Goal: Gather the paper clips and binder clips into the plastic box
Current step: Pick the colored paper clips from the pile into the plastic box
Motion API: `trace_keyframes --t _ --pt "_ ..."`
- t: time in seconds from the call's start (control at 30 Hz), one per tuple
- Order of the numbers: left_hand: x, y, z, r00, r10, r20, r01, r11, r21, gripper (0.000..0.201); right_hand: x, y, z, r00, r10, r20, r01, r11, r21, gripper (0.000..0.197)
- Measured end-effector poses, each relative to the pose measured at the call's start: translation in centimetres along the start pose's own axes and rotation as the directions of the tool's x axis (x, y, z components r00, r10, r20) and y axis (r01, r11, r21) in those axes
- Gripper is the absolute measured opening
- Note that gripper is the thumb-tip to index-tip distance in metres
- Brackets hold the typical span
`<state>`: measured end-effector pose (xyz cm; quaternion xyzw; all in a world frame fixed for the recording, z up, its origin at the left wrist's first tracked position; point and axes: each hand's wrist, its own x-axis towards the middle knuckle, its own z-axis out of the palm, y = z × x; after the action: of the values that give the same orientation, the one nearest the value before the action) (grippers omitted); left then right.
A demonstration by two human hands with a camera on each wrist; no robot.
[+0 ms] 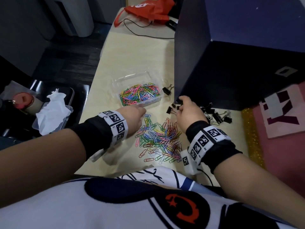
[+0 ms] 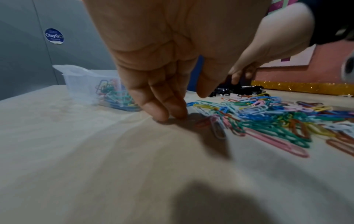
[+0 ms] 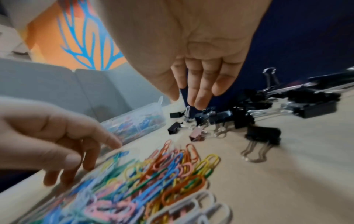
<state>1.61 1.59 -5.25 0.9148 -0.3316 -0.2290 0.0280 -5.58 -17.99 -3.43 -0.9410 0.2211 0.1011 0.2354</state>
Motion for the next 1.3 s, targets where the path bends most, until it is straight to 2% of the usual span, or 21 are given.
trace_keyframes --t 0.07,0.17,0.27,0.33,0.4,0.53,0.63,0.73,0.87,0.93,1.0,1.07,1.17,1.23,1.3 --pt "0.3 0.3 0.2 1.0 0.018 0.007 -0.018 1.0 0.006 0.035 -0.2 0.8 -0.7 0.999 0.045 -0.021 -0.045 0.999 0.006 0.035" --pt "0.3 1.2 0.9 0.996 0.065 0.061 -0.066 0.998 0.008 0.034 -1.0 1.6 -1.2 0.989 0.063 0.134 -0.049 0.994 -0.101 0.026" --pt "-0.1 2.3 1.3 0.982 0.145 0.119 -0.146 0.989 -0.001 0.034 -2.5 2.1 0.1 0.983 0.013 0.181 0.011 0.991 -0.134 0.035" --pt "0.0 2.5 1.2 0.982 0.162 0.1 -0.162 0.987 -0.006 0.033 -3.5 2.2 1.2 0.978 0.018 0.207 0.009 0.992 -0.129 0.048" --pt "0.4 2.2 0.8 0.991 0.12 0.067 -0.12 0.993 -0.005 0.033 -4.4 1.8 2.2 0.967 0.005 0.256 0.032 0.99 -0.137 0.058" --pt "0.6 1.5 0.1 0.995 0.068 0.066 -0.071 0.997 0.042 0.031 -5.5 1.3 3.4 0.951 -0.095 0.295 0.133 0.985 -0.113 0.057" --pt "-0.2 1.7 0.6 0.988 0.087 0.129 -0.096 0.993 0.065 0.024 -5.3 1.5 3.1 0.964 -0.098 0.245 0.122 0.989 -0.084 0.049" --pt "-1.1 2.3 1.2 0.977 0.123 0.174 -0.134 0.99 0.053 0.025 -4.5 1.5 2.9 0.976 -0.126 0.179 0.138 0.989 -0.055 0.057" --pt "-1.4 2.3 0.8 0.987 0.088 0.136 -0.093 0.995 0.033 0.028 -4.4 0.7 3.1 0.921 -0.234 0.312 0.287 0.949 -0.134 0.077" --pt "-1.2 2.2 0.3 0.995 0.038 0.095 -0.042 0.998 0.038 0.03 -4.9 0.3 3.1 0.885 -0.291 0.363 0.368 0.916 -0.162 0.075" --pt "-1.0 1.9 0.0 0.997 -0.021 0.069 0.017 0.998 0.056 0.032 -5.3 0.2 3.0 0.872 -0.331 0.361 0.406 0.901 -0.153 0.068" --pt "-0.9 1.5 -0.1 0.997 -0.069 0.045 0.066 0.996 0.057 0.031 -5.6 0.5 2.4 0.906 -0.299 0.299 0.35 0.928 -0.132 0.065" --pt "-1.1 1.2 -0.1 0.992 -0.117 0.055 0.113 0.991 0.068 0.022 -5.7 1.5 0.9 0.967 -0.111 0.227 0.144 0.98 -0.136 0.062" --pt "-1.4 1.6 0.5 0.986 -0.136 0.097 0.128 0.988 0.086 0.016 -6.0 2.0 0.6 0.966 -0.006 0.26 0.061 0.977 -0.204 0.058" --pt "-1.8 2.6 1.3 0.98 -0.121 0.157 0.11 0.991 0.077 0.014 -6.6 2.0 1.1 0.946 0.001 0.325 0.08 0.968 -0.237 0.055"
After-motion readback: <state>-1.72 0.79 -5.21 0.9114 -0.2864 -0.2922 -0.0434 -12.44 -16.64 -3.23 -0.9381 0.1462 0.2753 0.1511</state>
